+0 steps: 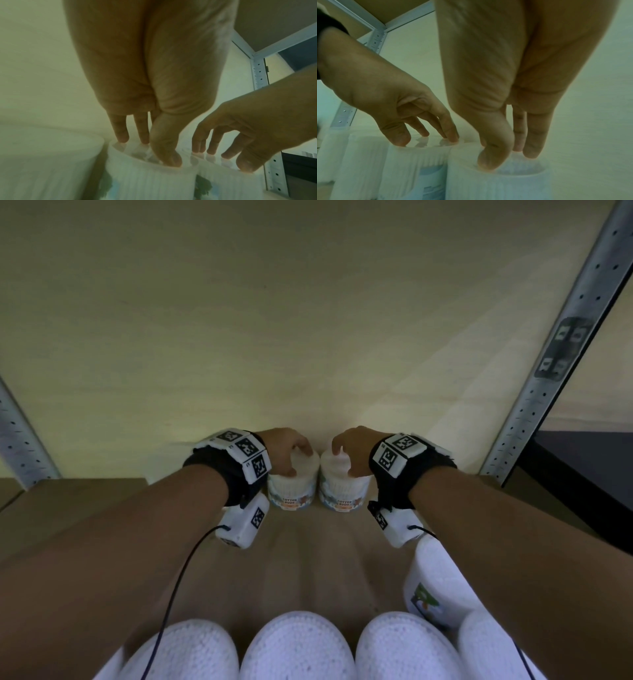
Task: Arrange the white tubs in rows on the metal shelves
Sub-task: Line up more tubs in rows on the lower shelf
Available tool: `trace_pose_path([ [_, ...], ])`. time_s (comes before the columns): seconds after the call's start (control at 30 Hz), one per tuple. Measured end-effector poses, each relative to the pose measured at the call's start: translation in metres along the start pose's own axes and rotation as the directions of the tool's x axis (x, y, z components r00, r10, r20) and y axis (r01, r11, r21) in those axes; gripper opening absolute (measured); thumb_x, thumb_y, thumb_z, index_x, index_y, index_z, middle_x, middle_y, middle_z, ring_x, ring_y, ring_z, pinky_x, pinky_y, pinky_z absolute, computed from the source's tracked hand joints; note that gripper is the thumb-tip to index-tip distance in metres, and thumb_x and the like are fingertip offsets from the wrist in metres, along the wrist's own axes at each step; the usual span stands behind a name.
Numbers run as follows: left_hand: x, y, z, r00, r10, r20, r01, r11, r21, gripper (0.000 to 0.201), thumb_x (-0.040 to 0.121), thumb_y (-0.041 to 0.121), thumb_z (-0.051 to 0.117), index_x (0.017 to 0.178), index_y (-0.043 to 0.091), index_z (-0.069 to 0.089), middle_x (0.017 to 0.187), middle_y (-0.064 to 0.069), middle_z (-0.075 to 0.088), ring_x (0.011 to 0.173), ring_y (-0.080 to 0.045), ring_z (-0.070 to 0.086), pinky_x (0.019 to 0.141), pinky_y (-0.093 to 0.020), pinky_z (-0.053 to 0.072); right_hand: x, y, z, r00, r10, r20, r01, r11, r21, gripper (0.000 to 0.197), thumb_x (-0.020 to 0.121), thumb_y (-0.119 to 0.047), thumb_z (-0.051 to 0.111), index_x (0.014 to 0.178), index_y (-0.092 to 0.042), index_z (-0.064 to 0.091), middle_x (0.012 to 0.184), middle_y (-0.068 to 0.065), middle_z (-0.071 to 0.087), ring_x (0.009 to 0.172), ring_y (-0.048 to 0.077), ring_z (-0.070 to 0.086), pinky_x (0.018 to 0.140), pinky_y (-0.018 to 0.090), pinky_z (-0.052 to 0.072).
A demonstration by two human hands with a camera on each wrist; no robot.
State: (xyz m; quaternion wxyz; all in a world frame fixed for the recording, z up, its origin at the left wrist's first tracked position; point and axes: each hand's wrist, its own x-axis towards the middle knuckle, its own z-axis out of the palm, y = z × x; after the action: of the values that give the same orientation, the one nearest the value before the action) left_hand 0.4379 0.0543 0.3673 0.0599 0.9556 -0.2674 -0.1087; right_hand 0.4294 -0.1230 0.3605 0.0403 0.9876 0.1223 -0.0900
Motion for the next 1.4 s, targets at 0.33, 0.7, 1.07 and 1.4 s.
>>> trace_pose_path([
  [0.33, -0.004, 0.004, -0.004, 0.998, 0.050, 0.038, -0.052, 0.997, 0.058, 0.054, 0.083, 0.018, 0.071, 0.133, 0.020, 0.052, 0.141, -0.006, 0.044, 0.128, -0.026, 0.046, 0.102, -0.035, 0.040, -0.009, -0.003, -0.013, 0.996, -0.032, 0.081, 0.031, 0.999, 0.010, 0.050, 0.078, -0.016, 0.074, 0.124, -0.012, 0.054, 0.133, 0.008, 0.050, 0.116, 0.030, 0.054, 0.096, 0.039, 0.047],
  [0.7, -0.042, 0.038, -0.003, 0.982, 0.116, 0.148, -0.141, 0.975, 0.171, 0.059, 0.078, 0.025, 0.077, 0.129, 0.010, 0.052, 0.137, -0.009, 0.048, 0.121, -0.027, 0.052, 0.094, -0.030, 0.043, -0.053, -0.029, -0.020, 0.966, -0.107, 0.235, 0.130, 0.988, -0.085, 0.038, 0.071, -0.015, 0.082, 0.098, -0.008, 0.055, 0.108, 0.010, 0.056, 0.097, 0.030, 0.059, 0.075, 0.031, 0.043],
  [1.07, -0.093, 0.072, 0.007, 0.967, 0.163, 0.198, -0.202, 0.959, 0.197, 0.058, 0.075, 0.019, 0.079, 0.123, 0.001, 0.053, 0.130, -0.014, 0.051, 0.116, -0.028, 0.053, 0.085, -0.029, 0.041, -0.107, -0.050, -0.008, 0.962, -0.148, 0.229, 0.171, 0.982, -0.083, 0.044, 0.064, -0.016, 0.086, 0.071, -0.019, 0.042, 0.087, 0.001, 0.049, 0.081, 0.021, 0.051, 0.070, 0.030, 0.044],
  [1.4, -0.127, 0.090, 0.017, 0.968, 0.156, 0.196, -0.196, 0.958, 0.210, 0.057, 0.070, 0.018, 0.082, 0.118, 0.004, 0.054, 0.126, -0.011, 0.055, 0.112, -0.029, 0.056, 0.082, -0.028, 0.044, -0.150, -0.056, -0.003, 0.952, -0.186, 0.241, 0.200, 0.979, -0.034, 0.054, 0.075, -0.012, 0.078, 0.120, -0.001, 0.053, 0.128, 0.012, 0.053, 0.093, 0.020, 0.049, 0.072, 0.024, 0.035],
])
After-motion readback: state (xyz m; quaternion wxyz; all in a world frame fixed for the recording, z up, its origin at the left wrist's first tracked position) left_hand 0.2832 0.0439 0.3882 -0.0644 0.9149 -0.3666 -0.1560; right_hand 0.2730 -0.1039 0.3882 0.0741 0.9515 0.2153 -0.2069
